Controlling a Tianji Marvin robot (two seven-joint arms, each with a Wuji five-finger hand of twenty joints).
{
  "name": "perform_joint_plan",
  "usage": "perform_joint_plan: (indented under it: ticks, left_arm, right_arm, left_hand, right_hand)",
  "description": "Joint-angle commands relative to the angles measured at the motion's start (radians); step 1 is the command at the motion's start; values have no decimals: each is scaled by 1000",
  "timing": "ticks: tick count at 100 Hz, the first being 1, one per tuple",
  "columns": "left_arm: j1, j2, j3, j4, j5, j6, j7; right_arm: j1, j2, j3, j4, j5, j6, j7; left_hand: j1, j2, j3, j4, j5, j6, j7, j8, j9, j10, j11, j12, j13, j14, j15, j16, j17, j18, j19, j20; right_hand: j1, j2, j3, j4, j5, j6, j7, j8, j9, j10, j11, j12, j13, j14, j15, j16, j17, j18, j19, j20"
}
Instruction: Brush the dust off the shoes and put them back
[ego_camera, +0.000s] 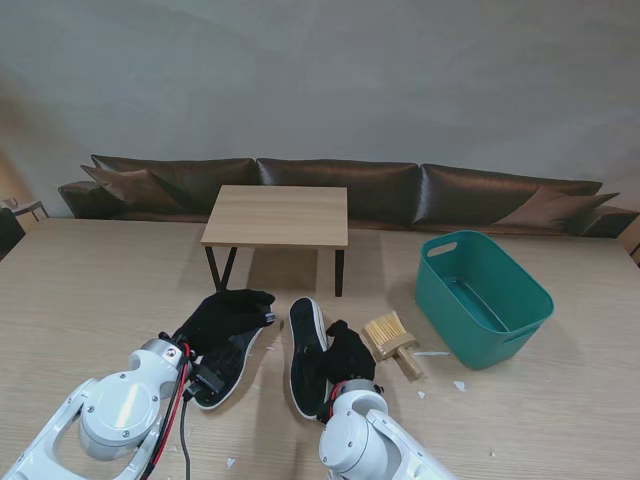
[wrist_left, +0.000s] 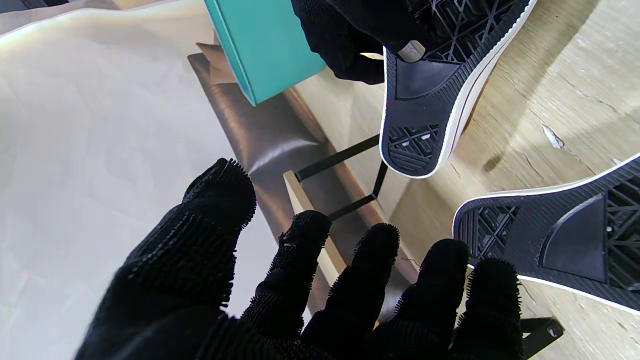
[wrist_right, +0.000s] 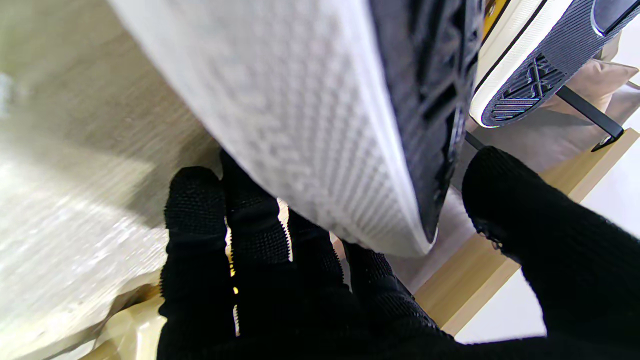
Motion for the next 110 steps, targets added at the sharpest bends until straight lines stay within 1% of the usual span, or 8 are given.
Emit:
perform_joint_plan:
  ticks: [1, 34, 61, 77, 110]
  left_arm:
    - [5, -2, -2, -4, -3, 0, -19]
    - [6, -2, -2, -4, -4, 2, -19]
    - [6, -2, -2, -4, -5, 2, -20]
    - [8, -1, -3, -4, -3, 1, -21]
    - [8, -1, -3, -4, -3, 2, -20]
  right_arm:
    - [3, -2, -2, -7, -4, 0, 14]
    - [18, -6, -3, 1, -9, 7, 8]
    - [25, -3, -5, 4, -12, 19, 26]
    - [36, -3, -11, 17, -26, 24, 25]
    - [60, 8, -20, 16, -63, 70, 63]
  left_hand:
    - [2, 28, -23, 32, -1, -4, 4, 4, 19, 4, 8, 14, -18, 2, -2, 10, 7, -29, -26, 19]
    - [2, 29, -25, 32, 0, -4, 5, 4, 20, 4, 8, 15, -18, 2, -2, 10, 6, -28, -26, 19]
    - [2, 30, -27, 33, 0, -4, 4, 4, 24, 4, 9, 16, -19, 2, -3, 10, 6, -28, -26, 19]
    - [2, 29, -28, 33, 0, -3, 4, 4, 28, 6, 11, 18, -17, 3, -2, 10, 8, -29, -26, 19]
    - [4, 29, -29, 33, 0, -3, 4, 4, 31, 7, 12, 21, -17, 3, -2, 10, 8, -29, -26, 19]
  right_hand:
    - [-40, 13, -23, 32, -51, -32, 2, -24, -30, -29, 1, -19, -25, 12, 2, -6, -242, 6, -19, -15]
    - [-41, 14, -26, 33, -44, -37, 5, -34, -25, -29, 1, -19, -21, 12, 2, -4, -243, 6, -22, -15]
    - [-38, 18, -22, 34, -12, -41, 9, -39, 7, -26, 2, -20, -7, 19, 3, -4, -236, 12, -24, -15]
    - [-38, 17, -21, 34, -17, -40, 5, -41, 15, -25, 1, -20, 2, 20, 3, -4, -231, 12, -24, -15]
    - [-46, 22, -29, 34, -42, -52, -8, -50, 20, -31, -6, -22, 9, 18, 2, -3, -222, 13, -22, -16]
